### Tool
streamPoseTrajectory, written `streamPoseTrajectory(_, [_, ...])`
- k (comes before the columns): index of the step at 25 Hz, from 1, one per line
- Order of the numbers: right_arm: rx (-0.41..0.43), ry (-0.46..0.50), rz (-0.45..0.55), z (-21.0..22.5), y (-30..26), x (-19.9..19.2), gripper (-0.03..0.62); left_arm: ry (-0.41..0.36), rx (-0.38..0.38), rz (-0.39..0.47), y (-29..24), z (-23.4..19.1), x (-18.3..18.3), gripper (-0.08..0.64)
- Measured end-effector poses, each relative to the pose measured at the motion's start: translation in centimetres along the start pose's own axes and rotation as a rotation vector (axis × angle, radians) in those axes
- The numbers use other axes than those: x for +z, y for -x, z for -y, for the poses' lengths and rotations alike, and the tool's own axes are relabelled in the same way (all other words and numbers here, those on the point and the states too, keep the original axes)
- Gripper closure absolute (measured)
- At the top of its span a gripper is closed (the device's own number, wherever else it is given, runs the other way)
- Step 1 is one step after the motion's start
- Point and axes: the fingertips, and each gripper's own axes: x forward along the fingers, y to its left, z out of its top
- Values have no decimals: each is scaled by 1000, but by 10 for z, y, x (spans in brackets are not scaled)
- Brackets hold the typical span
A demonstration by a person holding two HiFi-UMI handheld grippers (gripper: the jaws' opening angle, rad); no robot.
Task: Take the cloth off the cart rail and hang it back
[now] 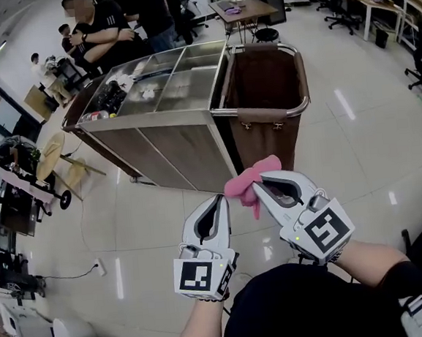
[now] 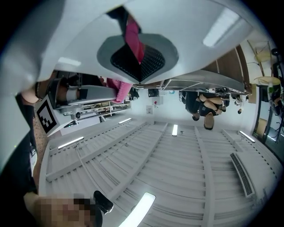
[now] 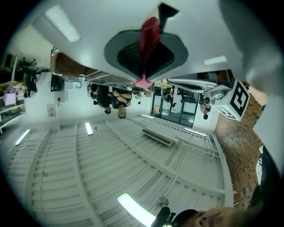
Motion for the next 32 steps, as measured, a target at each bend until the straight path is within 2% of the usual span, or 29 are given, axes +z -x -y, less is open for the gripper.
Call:
streamPoseTrajectory(7, [76,10,-1,-47,-56,8,574,-7,71,9,38,-62,9,557])
streamPoseTrajectory(12, [123,19,0,-68,-71,-4,574,-12,113,20,57,-79,1,557])
streamPoseTrajectory(21, [208,30,2,-141,-129,-1,573,-11,195,18,119,-146,8,557])
streamPoseTrajectory(32, [334,31,4,-206,-184,-6,574,-19,327,15,177,-209,9,557])
